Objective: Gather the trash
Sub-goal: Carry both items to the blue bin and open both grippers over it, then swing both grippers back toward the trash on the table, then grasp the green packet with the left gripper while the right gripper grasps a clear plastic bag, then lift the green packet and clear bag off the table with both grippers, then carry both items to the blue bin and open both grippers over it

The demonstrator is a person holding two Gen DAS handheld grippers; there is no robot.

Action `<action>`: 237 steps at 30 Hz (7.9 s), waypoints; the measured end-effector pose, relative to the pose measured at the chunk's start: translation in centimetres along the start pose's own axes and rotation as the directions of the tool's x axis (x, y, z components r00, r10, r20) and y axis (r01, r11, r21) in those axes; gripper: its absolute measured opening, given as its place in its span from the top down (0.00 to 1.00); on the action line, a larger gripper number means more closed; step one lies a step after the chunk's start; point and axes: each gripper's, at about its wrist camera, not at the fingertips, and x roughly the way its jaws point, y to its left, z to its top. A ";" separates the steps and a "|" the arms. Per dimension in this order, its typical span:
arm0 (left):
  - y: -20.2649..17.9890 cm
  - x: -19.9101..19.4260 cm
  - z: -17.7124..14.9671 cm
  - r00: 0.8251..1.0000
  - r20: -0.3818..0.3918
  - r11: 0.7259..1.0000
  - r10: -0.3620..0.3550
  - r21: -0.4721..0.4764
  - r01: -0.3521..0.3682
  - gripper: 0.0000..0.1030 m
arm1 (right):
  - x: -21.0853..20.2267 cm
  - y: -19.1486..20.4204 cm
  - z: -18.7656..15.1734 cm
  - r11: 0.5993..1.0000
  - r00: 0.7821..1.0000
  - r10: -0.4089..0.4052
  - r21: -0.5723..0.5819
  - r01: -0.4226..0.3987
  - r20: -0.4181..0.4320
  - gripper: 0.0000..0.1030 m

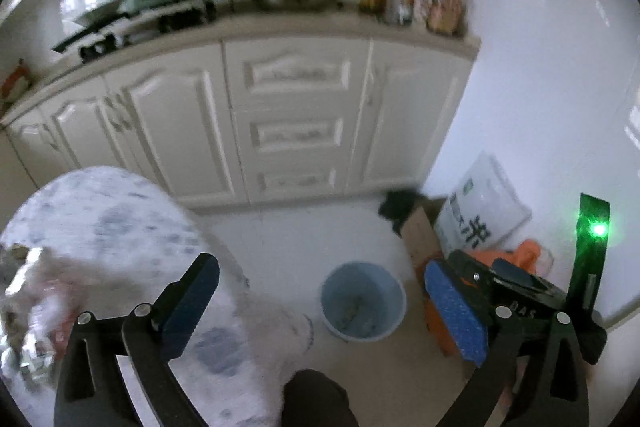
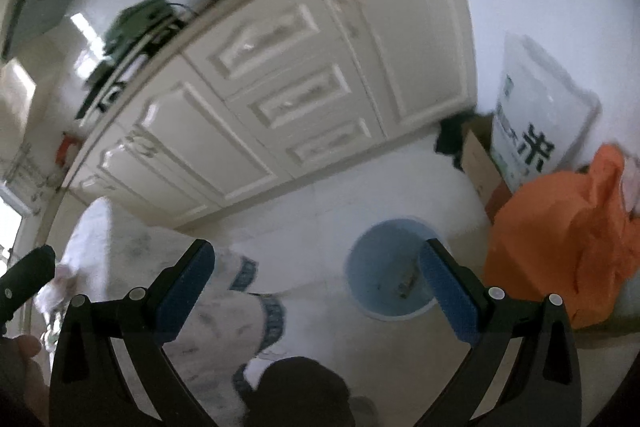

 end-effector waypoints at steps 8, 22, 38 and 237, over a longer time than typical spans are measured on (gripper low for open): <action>4.1 -10.1 -6.1 0.979 0.180 0.994 0.099 -0.061 -0.090 0.01 | -5.0 8.7 -1.1 0.991 0.994 0.075 -0.119 -0.065 0.075 0.00; 10.1 -28.9 -22.1 0.872 0.384 0.945 0.304 -0.236 -0.225 0.01 | -12.6 25.7 -5.8 0.892 0.952 0.253 -0.422 -0.161 0.172 0.00; 12.6 -36.6 -31.6 0.785 0.377 0.840 0.491 -0.444 -0.312 0.01 | -14.6 36.5 -12.7 0.756 0.919 0.361 -0.627 -0.189 0.158 0.00; -6.5 16.1 5.5 0.980 -0.200 0.988 0.023 0.153 0.008 0.05 | 5.4 -7.5 2.4 0.996 0.999 -0.019 0.091 0.022 -0.032 0.00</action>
